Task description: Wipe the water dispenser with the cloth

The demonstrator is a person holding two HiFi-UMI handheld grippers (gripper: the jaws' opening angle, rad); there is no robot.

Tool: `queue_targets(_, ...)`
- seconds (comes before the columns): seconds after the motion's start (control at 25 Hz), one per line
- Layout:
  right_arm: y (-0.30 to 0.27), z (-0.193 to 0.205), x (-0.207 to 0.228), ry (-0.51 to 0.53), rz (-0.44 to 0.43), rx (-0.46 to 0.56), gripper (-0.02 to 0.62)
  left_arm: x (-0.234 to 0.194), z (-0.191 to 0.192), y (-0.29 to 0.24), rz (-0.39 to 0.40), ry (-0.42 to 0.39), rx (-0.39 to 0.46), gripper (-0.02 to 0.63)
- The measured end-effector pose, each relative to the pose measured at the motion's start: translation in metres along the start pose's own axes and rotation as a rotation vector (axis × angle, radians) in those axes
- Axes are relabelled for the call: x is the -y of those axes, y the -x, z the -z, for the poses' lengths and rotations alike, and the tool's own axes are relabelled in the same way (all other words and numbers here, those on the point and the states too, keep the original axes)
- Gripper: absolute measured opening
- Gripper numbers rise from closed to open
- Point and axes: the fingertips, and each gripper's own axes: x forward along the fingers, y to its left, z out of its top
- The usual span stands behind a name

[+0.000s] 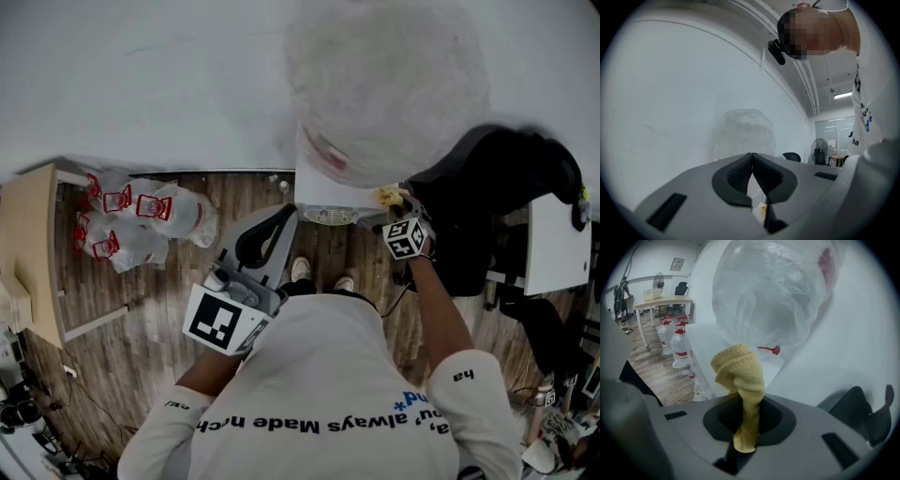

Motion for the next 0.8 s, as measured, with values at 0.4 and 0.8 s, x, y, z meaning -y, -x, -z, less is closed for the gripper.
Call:
queue_targets(0.4, 0.010, 0.012, -0.005, -0.031, 0.017, 0.002, 0.048, 0.002, 0.002, -0.009, -0.002, -0.002, -0.004, 0.020)
queue_targets(0.8, 0.016, 0.014, -0.015, -0.046, 0.045, 0.001, 0.049, -0.004, 0.000, -0.007, -0.002, 0.000, 0.001, 0.020)
